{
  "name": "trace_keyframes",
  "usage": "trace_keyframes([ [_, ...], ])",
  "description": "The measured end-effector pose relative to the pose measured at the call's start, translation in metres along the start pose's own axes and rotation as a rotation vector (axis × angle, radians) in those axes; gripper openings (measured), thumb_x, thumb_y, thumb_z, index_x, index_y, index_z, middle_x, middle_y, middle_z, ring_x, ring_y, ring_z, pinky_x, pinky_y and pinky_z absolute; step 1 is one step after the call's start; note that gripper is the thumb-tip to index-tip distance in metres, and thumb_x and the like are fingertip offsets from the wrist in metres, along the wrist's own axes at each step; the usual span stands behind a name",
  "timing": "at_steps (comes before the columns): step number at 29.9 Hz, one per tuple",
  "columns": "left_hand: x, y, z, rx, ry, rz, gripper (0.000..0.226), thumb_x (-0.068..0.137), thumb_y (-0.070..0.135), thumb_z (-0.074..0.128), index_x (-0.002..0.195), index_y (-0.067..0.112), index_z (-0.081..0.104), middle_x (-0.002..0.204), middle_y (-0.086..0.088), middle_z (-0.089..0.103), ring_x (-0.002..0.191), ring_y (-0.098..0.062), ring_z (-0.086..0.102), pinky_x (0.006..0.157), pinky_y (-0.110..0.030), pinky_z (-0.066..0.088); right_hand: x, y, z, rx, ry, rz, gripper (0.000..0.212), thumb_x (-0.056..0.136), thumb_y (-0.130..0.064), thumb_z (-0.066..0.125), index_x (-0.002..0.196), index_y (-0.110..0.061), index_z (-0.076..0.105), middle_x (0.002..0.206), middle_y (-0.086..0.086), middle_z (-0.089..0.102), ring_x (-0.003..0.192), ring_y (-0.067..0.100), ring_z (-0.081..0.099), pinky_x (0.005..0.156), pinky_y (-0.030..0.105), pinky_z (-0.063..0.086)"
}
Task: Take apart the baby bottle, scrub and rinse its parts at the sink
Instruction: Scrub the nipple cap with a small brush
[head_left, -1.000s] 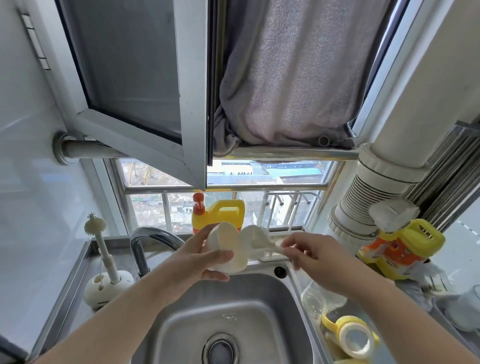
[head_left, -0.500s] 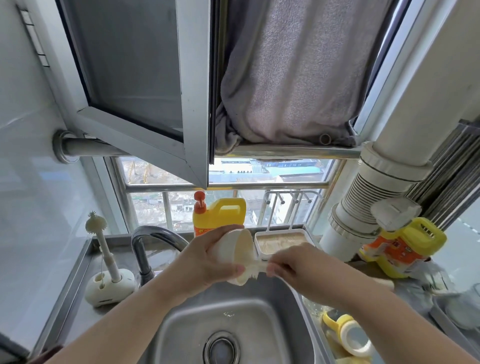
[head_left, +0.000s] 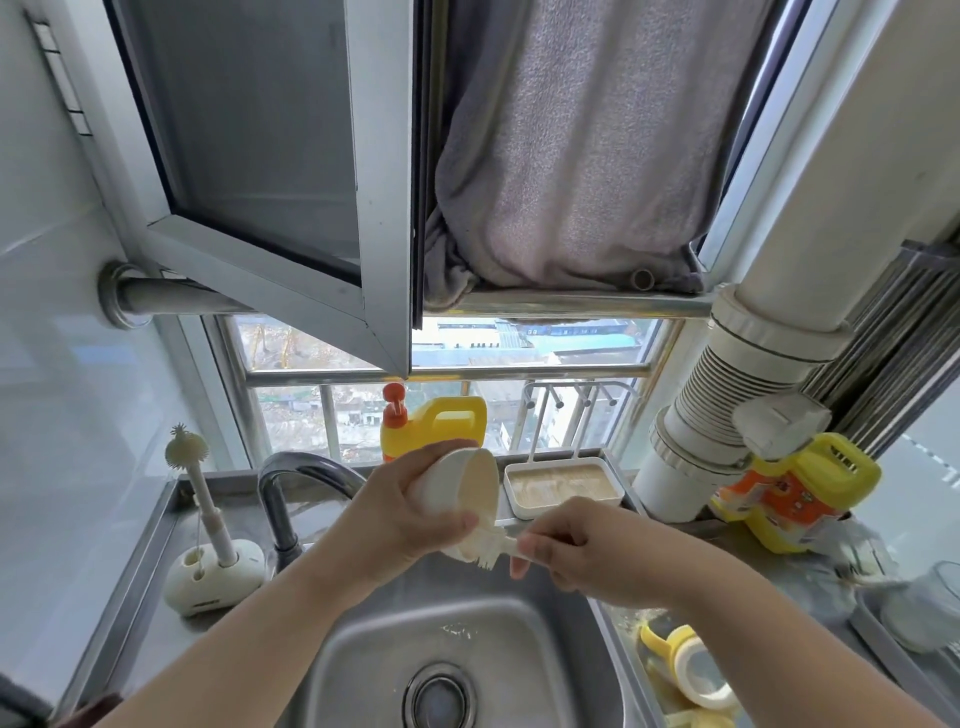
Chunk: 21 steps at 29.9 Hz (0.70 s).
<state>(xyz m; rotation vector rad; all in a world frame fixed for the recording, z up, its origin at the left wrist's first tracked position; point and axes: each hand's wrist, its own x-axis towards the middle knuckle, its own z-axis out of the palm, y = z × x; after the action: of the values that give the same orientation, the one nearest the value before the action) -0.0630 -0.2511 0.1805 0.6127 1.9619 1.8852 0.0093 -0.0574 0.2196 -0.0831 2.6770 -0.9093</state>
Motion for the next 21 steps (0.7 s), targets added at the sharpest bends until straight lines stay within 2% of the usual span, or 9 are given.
trace_keyframes([
  [3,0.003,0.005,0.002,-0.051,-0.021,-0.074,0.052,0.051,0.026,0.076,0.101,0.036,0.066,0.087,0.007,0.068,0.073,-0.003,0.065,0.058,-0.021,0.052,0.005,0.003,-0.002,-0.672,0.471,-0.184,0.012,0.093,-0.028,0.053,0.092,-0.024,0.064,0.069,-0.010,0.057,0.061,0.015,0.056,0.054,0.027,0.041],
  [6,0.003,0.007,0.004,-0.070,-0.042,-0.105,0.050,0.051,0.028,0.076,0.100,0.035,0.066,0.084,0.009,0.068,0.076,-0.005,0.066,0.060,-0.022,0.054,0.007,0.009,0.002,-0.876,0.719,-0.305,0.028,0.065,-0.013,0.076,0.091,-0.021,0.068,0.061,-0.005,0.056,0.046,0.018,0.053,0.039,0.025,0.037],
  [9,0.001,0.006,0.006,-0.053,0.018,-0.046,0.051,0.052,0.022,0.076,0.101,0.032,0.067,0.088,0.007,0.069,0.074,-0.004,0.064,0.059,-0.021,0.052,0.005,-0.002,0.008,-0.646,0.519,-0.170,0.010,0.092,-0.033,0.055,0.094,-0.026,0.063,0.071,-0.006,0.058,0.060,0.014,0.056,0.051,0.027,0.039],
  [10,0.000,0.005,0.006,-0.024,0.032,-0.018,0.055,0.048,0.026,0.077,0.102,0.033,0.068,0.090,0.006,0.070,0.078,-0.006,0.064,0.061,-0.022,0.053,0.001,-0.003,0.009,-0.446,0.372,-0.119,0.022,0.097,-0.038,0.044,0.095,-0.027,0.062,0.070,-0.008,0.056,0.062,0.011,0.053,0.054,0.027,0.037],
  [13,-0.003,0.005,0.004,0.038,0.045,0.061,0.058,0.044,0.035,0.073,0.102,0.038,0.068,0.094,0.006,0.069,0.080,-0.005,0.064,0.065,-0.022,0.054,-0.004,-0.006,-0.001,0.149,-0.051,0.073,0.029,0.098,-0.040,0.042,0.091,-0.027,0.067,0.050,-0.011,0.045,0.043,0.005,0.037,0.045,0.019,0.031],
  [15,-0.002,0.006,0.003,0.074,0.044,0.081,0.061,0.044,0.037,0.072,0.104,0.036,0.066,0.094,0.007,0.068,0.078,-0.002,0.062,0.061,-0.016,0.051,-0.005,-0.004,-0.004,0.258,-0.089,0.116,0.029,0.098,-0.038,0.043,0.091,-0.024,0.067,0.046,-0.011,0.043,0.039,0.003,0.034,0.043,0.016,0.029],
  [16,-0.001,0.006,0.003,0.075,0.040,0.070,0.061,0.044,0.037,0.072,0.104,0.035,0.066,0.094,0.007,0.067,0.077,-0.002,0.062,0.061,-0.015,0.050,-0.003,-0.002,0.000,0.131,0.003,0.068,0.028,0.099,-0.037,0.043,0.090,-0.025,0.067,0.047,-0.012,0.044,0.041,0.003,0.036,0.043,0.015,0.028],
  [19,0.002,0.004,0.005,0.002,-0.003,0.006,0.053,0.045,0.039,0.073,0.097,0.038,0.069,0.088,0.008,0.069,0.076,-0.005,0.063,0.062,-0.020,0.051,0.005,0.009,0.002,-0.704,0.540,-0.157,0.006,0.085,-0.024,0.061,0.084,-0.025,0.068,0.054,-0.011,0.051,0.047,0.009,0.048,0.041,0.020,0.029],
  [21,0.003,0.002,0.006,-0.015,0.002,0.000,0.047,0.044,0.039,0.074,0.091,0.043,0.070,0.086,0.010,0.070,0.076,-0.005,0.063,0.063,-0.021,0.051,0.006,0.010,0.003,-0.921,0.720,-0.269,0.023,0.067,-0.015,0.074,0.088,-0.022,0.069,0.059,-0.006,0.053,0.047,0.016,0.052,0.040,0.025,0.035],
])
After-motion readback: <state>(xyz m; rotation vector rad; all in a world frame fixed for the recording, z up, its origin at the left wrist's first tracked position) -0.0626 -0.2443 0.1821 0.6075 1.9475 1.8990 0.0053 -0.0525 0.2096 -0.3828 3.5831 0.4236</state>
